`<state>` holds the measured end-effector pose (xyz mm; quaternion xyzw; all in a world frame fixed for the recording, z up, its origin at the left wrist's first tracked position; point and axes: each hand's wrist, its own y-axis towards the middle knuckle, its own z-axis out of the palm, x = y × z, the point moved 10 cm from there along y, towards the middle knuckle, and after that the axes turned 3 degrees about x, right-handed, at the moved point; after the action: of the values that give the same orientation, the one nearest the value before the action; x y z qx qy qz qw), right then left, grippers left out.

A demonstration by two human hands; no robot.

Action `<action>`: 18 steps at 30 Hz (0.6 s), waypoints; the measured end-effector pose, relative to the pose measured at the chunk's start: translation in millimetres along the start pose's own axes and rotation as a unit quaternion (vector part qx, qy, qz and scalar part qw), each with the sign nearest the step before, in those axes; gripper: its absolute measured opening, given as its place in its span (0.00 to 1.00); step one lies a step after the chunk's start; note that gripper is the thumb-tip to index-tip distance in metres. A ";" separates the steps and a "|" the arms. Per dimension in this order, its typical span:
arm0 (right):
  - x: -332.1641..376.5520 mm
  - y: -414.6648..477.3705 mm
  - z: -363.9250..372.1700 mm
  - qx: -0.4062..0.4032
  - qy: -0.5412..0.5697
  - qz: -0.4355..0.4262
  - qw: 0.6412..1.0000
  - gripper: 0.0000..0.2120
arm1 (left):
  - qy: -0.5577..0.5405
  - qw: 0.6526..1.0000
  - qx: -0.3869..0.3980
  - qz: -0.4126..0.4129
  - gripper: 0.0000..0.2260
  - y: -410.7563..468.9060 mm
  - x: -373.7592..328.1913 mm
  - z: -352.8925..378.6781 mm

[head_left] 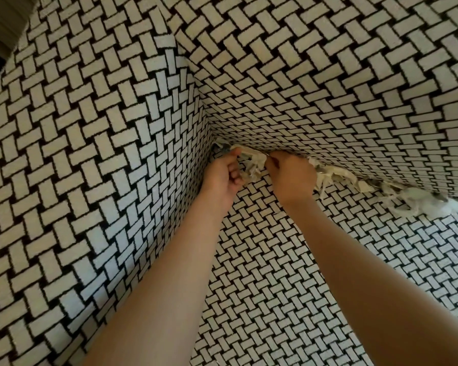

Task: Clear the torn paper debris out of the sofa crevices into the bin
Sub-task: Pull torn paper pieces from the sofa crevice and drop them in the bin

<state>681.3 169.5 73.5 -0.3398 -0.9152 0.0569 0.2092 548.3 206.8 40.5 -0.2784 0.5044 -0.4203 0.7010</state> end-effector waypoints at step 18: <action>18.5 -34.6 -16.2 -0.068 0.285 -0.019 0.956 0.08 | -0.049 0.997 -0.038 -0.047 0.16 -6.0 20.6 -16.2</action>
<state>654.8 154.4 103.1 -0.3380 -0.8253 -0.1083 0.4391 534.1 186.5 30.3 -0.3485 0.4708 -0.4195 0.6934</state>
